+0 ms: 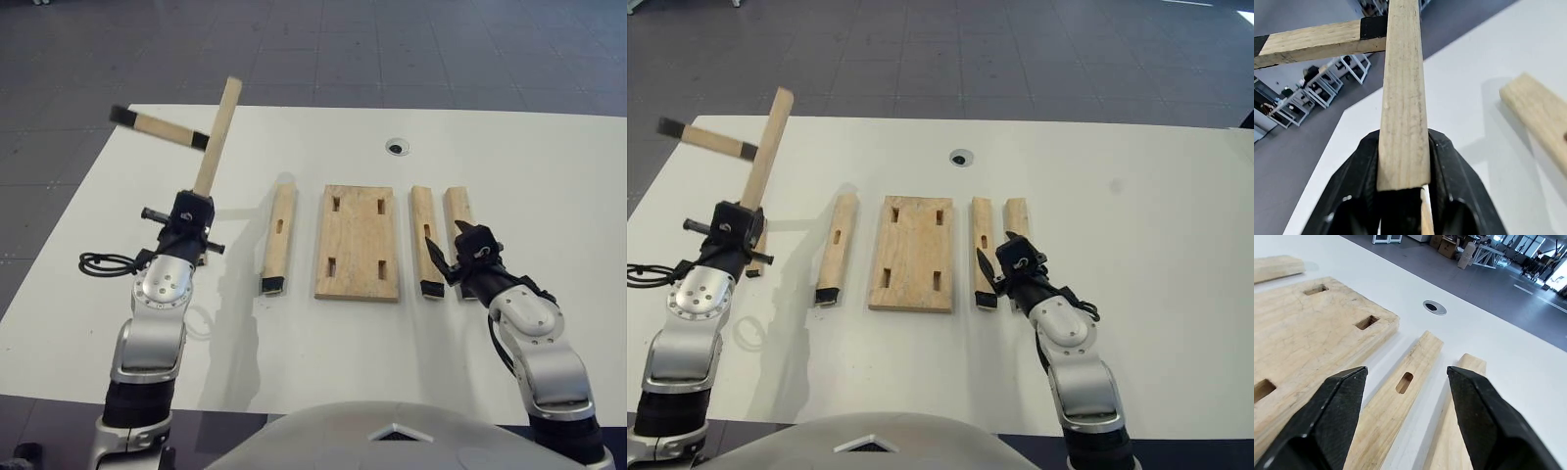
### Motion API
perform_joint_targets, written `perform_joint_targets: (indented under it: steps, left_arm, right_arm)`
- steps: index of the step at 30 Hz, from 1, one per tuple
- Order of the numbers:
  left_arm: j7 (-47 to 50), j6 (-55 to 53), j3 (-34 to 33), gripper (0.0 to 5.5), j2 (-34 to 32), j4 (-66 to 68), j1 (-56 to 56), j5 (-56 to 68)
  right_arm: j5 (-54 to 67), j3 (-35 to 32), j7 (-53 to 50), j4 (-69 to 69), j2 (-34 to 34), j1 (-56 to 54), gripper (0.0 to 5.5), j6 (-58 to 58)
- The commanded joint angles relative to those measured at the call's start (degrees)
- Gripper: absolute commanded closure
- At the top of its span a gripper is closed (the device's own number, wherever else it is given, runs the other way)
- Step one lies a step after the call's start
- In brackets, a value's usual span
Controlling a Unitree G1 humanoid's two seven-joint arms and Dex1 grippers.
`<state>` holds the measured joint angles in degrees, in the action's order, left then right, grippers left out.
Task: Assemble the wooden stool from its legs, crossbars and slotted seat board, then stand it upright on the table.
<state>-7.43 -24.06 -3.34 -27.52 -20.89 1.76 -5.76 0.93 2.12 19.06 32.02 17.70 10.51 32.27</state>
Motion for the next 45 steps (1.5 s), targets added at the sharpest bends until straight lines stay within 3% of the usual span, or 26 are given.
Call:
perform_joint_targets:
  steps: [1, 6, 11, 13, 26, 41, 45]
  left_arm:
    - [-8.54, 5.63, 1.86, 4.44, 1.44, 1.77, -13.19, 7.04]
    - [-22.77, 11.36, 6.1, 4.44, 3.24, 8.67, -20.81, 15.81]
    - [-30.51, 13.28, 8.19, 4.44, 5.52, 11.67, -24.83, 20.75]
    - [-32.12, 13.85, 9.86, 4.44, 5.78, 11.0, -24.77, 20.64]
    - [-32.94, 22.15, 14.03, 4.44, 3.53, 10.7, -21.93, 12.3]
    - [-32.72, 21.9, 13.22, 4.44, 3.64, 11.77, -22.11, 12.28]
    - [-32.94, 22.2, 12.97, 4.44, 3.44, 11.62, -21.53, 12.59]
  right_arm:
    - [17.87, -12.68, 1.9, -0.24, -5.07, -8.0, 2.5, 11.16]
    - [46.22, -24.12, 3.26, -5.93, -9.0, -20.21, 1.74, 27.43]
    - [65.17, -26.77, 0.6, -12.14, -11.7, -27.26, 0.79, 32.16]
    - [68.47, -26.0, -0.79, -14.0, -12.3, -29.94, 0.56, 31.14]
    - [75.5, -21.96, -8.53, -21.44, -13.77, -38.69, 0.56, 24.54]
    - [72.56, -17.14, -7.24, -20.57, -9.31, -36.57, 3.26, 21.91]
    - [72.87, -16.99, -7.19, -20.47, -8.75, -36.19, 3.47, 21.53]
